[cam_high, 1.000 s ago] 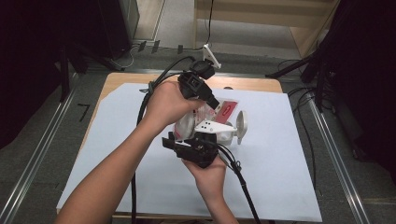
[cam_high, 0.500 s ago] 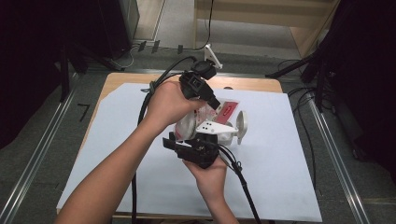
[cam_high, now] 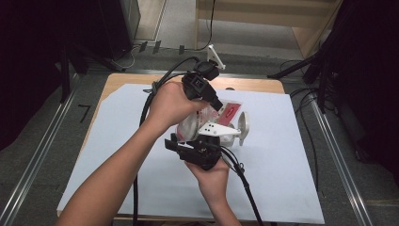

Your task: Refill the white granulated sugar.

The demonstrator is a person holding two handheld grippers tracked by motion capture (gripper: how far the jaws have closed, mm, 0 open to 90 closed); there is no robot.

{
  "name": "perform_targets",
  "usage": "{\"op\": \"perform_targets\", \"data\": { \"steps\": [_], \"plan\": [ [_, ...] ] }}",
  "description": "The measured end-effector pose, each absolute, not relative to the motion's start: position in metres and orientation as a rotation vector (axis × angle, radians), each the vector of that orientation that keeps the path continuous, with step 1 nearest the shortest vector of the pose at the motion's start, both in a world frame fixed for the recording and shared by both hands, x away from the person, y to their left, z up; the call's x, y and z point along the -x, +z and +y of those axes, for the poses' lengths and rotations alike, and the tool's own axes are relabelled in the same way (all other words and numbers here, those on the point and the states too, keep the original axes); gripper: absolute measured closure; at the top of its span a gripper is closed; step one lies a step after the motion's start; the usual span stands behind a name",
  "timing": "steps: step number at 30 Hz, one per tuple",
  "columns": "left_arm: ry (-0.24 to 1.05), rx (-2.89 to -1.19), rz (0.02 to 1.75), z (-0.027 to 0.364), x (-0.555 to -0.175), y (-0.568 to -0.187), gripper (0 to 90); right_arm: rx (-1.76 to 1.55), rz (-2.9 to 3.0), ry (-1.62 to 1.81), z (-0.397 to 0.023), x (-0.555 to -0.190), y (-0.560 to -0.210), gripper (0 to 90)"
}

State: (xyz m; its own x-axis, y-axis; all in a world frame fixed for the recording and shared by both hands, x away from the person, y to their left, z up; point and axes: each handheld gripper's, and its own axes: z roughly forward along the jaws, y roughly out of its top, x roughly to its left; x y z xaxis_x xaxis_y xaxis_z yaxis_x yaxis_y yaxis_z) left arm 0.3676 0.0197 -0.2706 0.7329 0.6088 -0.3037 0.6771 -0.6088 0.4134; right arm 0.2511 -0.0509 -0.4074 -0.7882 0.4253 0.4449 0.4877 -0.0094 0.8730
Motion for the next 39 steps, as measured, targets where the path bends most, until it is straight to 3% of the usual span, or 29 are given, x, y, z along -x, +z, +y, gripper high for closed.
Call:
{"op": "perform_targets", "data": {
  "steps": [39],
  "plan": [
    [-0.138,-2.466,0.938,0.0115,-0.3624,-0.2678,87.3,1.022,-2.119,-1.98,-0.0498,-0.2498,-0.4061,62.7]
  ]
}}
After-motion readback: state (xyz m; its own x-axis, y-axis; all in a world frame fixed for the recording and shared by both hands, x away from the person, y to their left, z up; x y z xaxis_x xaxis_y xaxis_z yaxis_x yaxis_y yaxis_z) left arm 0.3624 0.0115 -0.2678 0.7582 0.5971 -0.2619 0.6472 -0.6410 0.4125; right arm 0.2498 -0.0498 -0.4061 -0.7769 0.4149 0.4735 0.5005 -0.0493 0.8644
